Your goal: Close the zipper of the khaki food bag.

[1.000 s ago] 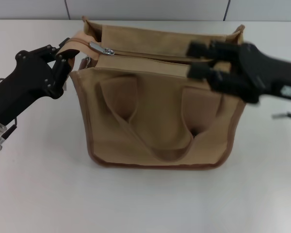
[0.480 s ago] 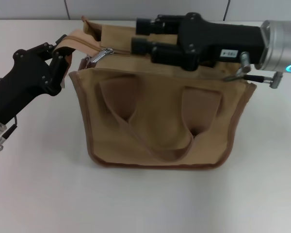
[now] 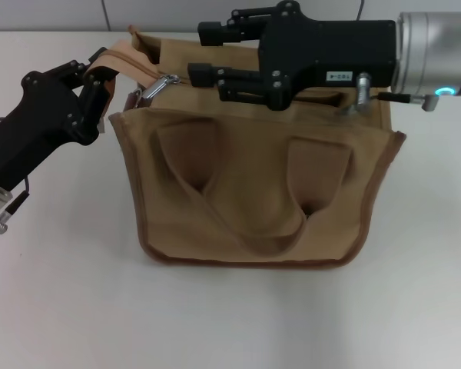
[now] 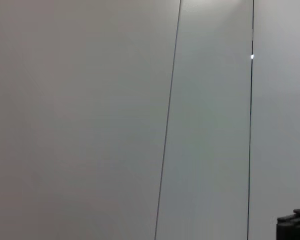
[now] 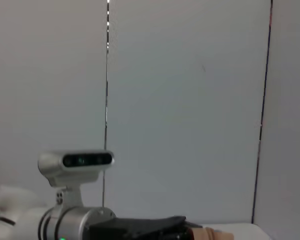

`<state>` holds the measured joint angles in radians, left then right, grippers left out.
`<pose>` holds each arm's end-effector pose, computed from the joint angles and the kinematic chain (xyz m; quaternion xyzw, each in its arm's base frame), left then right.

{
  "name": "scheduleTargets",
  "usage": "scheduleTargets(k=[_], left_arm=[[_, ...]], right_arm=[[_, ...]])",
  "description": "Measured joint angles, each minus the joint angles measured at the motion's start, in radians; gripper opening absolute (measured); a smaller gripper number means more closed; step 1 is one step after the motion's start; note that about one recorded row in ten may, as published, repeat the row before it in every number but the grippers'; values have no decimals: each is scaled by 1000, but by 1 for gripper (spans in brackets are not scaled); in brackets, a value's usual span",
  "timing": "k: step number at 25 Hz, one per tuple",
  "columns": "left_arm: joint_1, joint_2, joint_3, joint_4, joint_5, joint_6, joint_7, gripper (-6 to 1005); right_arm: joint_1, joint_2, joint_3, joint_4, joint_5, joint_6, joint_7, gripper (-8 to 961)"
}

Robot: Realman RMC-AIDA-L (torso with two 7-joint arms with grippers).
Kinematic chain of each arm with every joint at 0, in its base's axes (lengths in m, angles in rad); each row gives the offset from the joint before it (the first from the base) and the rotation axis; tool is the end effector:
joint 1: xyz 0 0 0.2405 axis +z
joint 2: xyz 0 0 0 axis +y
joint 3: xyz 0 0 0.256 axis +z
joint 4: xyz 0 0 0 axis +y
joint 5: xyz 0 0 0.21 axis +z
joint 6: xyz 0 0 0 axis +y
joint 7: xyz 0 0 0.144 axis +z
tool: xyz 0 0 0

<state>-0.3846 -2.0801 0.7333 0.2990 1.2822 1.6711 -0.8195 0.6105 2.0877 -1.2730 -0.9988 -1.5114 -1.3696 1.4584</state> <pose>-0.2771 0.2920 0.0128 -0.7979 -0.1423 -0.4843 0.3296 0.1031 0.3621 -0.0111 -0.9464 -0.0012 0.3098 0.0916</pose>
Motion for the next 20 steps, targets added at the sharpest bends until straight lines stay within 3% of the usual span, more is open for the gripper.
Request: scheduleTargets(k=[15,20], left_arm=[[-24,0,1,-26,-34,-6,1,35],[-29,0,1,-24,-35,-7,2,36]], right_arm=[[-1,2,-110,-16,-39,126,-97,514],[-48,3,-115,-82,38,108,-216,514]])
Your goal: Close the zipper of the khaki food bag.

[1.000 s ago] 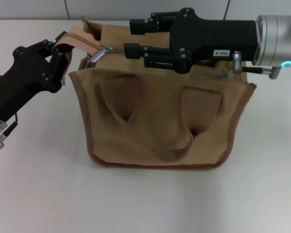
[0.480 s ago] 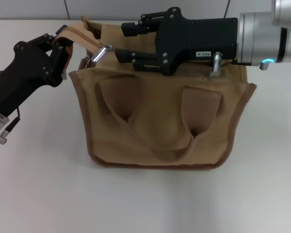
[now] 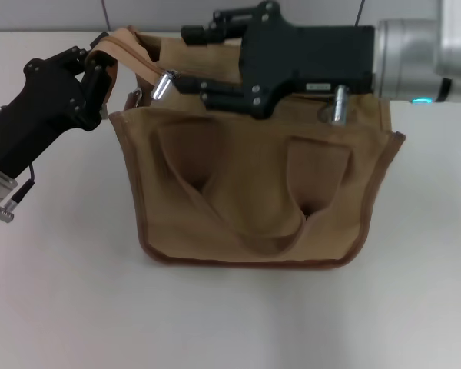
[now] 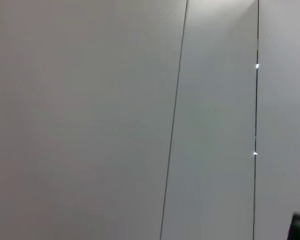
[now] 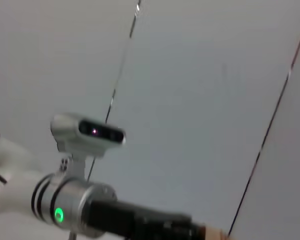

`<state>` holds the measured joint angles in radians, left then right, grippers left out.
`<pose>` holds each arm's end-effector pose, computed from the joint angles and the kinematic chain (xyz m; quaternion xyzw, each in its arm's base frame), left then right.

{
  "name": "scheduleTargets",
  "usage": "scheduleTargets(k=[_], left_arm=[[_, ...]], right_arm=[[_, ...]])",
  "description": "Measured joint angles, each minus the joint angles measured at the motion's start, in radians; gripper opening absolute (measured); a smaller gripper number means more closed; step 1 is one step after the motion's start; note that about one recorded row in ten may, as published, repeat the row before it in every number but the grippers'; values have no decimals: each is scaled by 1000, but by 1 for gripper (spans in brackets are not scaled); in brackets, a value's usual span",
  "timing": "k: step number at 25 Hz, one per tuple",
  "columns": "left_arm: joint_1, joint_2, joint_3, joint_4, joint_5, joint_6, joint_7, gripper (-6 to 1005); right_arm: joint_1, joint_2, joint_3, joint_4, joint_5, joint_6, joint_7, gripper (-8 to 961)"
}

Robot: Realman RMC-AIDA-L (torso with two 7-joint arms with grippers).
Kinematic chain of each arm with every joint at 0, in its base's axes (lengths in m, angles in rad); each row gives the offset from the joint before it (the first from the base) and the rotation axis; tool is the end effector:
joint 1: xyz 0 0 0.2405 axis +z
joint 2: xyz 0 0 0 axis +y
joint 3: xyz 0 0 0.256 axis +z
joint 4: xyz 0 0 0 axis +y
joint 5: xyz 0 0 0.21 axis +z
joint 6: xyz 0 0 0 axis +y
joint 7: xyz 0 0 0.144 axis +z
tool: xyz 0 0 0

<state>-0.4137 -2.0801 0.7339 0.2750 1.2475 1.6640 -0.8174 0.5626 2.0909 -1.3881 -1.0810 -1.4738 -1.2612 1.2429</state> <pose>-0.2708 0.3003 0.0130 -0.7888 -0.1435 -0.4961 0.3333 0.0941 0.3564 -0.0204 -0.9391 -0.1156 0.2902 0.1433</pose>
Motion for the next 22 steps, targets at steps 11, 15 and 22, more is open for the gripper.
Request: scheduleTargets(k=[11,15,22], left_arm=[[-13,0,-1,3,-1,-2,1,39],[-15,0,-1,1,-1,-1,1,41],[-18,0,-1,4,-2,12,-6,42]], right_arm=[[-84,0,-40,-273,-166,19,-87,513],[-121,1,-130,-299,-211,109,-162,513],[-242,1,-195,-266,92,172,-517,513]])
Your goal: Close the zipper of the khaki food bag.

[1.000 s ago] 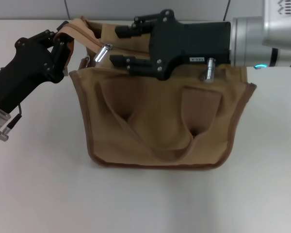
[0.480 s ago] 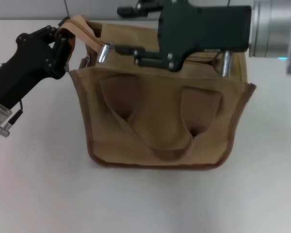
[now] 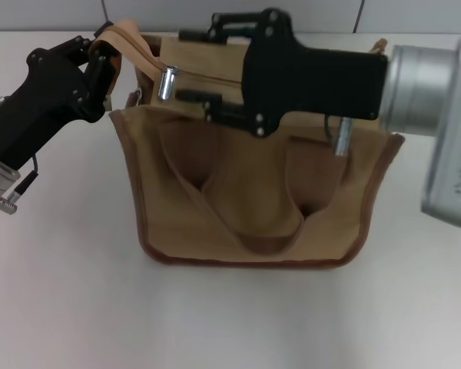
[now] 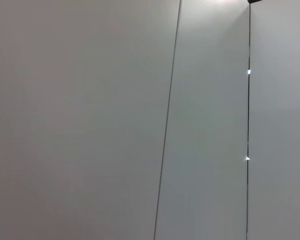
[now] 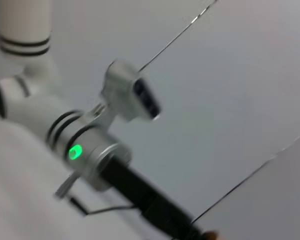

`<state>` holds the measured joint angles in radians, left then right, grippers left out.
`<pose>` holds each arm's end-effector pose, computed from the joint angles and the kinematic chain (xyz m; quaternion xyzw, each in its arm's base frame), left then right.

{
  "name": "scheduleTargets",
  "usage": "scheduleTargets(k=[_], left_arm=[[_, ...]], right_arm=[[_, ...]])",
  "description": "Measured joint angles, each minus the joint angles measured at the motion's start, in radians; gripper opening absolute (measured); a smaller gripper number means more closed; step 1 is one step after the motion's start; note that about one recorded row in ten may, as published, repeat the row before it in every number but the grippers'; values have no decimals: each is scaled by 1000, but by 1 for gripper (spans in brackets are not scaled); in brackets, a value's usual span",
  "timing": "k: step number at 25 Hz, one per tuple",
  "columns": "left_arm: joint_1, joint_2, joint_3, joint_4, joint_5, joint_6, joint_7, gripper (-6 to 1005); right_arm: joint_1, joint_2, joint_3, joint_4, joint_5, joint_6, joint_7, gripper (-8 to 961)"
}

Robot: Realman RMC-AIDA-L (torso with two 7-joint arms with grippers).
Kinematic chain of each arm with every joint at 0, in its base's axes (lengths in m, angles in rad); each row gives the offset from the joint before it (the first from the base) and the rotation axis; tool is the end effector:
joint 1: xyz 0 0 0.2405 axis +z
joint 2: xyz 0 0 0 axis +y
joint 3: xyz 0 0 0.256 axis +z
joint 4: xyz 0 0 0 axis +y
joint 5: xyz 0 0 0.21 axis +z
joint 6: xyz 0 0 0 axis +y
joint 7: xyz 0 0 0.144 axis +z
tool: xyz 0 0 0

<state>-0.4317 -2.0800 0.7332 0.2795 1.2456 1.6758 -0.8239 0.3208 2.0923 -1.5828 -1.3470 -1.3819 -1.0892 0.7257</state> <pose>-0.2640 0.3046 0.0147 -0.7886 -0.1334 -0.5041 0.3259 0.0949 0.3198 -0.0175 -0.8641 -0.3443 0.2470 0.2719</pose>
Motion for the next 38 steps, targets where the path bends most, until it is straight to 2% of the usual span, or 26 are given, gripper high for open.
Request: scheduleTargets(k=[5,11,15,38], left_arm=[[-7,0,1,-3,0,10,0,44],[-14,0,8,-5,0,11,-1,45],[-15,0,8,-5,0,13,-1,46],[-49,0,2,-5,0,27,-26,53]], right_arm=[[-32,0,-1,32,114,2,-147,513],[-49,0,-29,39,129,42,-299,513],[-53,0,-71,39,127,120,-383,514],[-50,0,-143,29,67,243,-454,514]])
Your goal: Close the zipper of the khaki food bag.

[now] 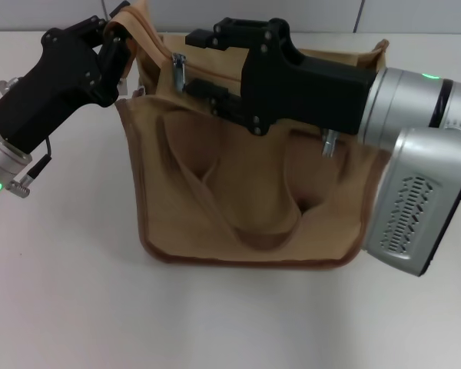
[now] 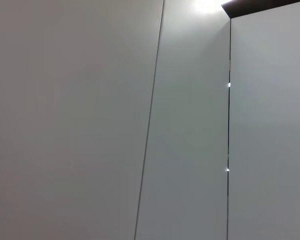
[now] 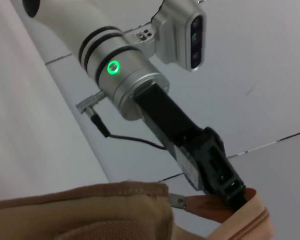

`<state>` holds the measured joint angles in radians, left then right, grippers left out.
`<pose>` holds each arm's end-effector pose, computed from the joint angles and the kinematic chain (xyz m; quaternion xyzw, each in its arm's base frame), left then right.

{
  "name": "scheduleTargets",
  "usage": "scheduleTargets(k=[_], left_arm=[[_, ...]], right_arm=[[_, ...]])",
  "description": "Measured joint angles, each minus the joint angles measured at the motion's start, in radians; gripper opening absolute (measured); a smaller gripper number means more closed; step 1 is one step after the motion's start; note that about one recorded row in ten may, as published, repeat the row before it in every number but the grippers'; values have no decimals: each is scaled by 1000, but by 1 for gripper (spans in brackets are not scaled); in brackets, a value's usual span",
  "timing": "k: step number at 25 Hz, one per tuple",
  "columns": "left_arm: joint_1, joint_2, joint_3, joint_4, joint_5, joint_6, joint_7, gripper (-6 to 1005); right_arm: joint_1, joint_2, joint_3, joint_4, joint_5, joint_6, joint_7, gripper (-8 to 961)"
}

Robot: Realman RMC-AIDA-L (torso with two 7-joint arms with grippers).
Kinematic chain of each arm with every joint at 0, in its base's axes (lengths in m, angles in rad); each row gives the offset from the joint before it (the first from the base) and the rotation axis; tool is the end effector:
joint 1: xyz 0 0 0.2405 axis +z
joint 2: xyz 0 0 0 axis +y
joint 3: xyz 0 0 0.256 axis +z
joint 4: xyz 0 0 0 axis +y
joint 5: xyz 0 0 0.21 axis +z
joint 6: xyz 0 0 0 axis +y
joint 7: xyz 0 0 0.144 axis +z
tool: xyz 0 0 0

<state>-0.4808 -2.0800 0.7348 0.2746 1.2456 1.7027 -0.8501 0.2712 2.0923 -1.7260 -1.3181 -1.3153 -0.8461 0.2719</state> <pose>-0.2464 0.3141 0.0149 -0.7886 -0.1186 -0.5243 0.2985 0.1079 0.3235 -0.0419 -0.7983 -0.4634 0.1450 0.3562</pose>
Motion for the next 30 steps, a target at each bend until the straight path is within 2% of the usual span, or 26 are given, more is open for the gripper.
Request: scheduleTargets(k=[8,30], left_arm=[[0,0,0,-1,0,22,-4,55],[2,0,7,-12,-53,47,-40,61]], right_arm=[[6,0,-63,-8,-1,88,-82,514],[-17,0,-103,-31,0,169,-181,514]])
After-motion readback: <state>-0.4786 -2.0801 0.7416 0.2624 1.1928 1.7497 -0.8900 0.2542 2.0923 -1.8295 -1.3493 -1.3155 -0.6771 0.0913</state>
